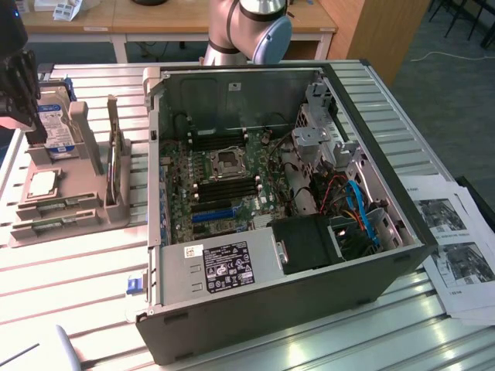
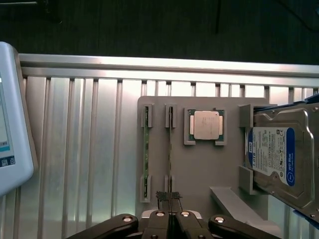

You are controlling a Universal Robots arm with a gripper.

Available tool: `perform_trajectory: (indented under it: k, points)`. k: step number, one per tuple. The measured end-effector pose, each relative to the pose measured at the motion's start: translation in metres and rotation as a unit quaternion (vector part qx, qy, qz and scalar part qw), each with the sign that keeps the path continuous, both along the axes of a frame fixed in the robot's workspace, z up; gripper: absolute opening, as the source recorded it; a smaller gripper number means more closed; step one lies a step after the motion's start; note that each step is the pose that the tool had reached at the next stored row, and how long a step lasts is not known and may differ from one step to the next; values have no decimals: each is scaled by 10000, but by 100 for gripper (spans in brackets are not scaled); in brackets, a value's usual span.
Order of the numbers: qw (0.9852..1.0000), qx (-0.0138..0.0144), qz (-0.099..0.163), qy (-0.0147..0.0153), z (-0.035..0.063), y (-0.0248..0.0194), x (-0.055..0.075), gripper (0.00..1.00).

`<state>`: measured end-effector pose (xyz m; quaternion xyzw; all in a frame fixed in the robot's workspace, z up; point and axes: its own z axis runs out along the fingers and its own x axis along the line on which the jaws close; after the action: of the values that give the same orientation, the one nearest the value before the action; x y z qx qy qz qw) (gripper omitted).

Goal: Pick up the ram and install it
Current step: 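Pick up the ram and move it above insertion slot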

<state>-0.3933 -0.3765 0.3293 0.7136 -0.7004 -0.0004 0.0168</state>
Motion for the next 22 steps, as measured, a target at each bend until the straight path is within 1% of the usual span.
perform_trajectory:
  k: [22]
  points:
    - [10000,0,26,-2,-401,0,-5,10]
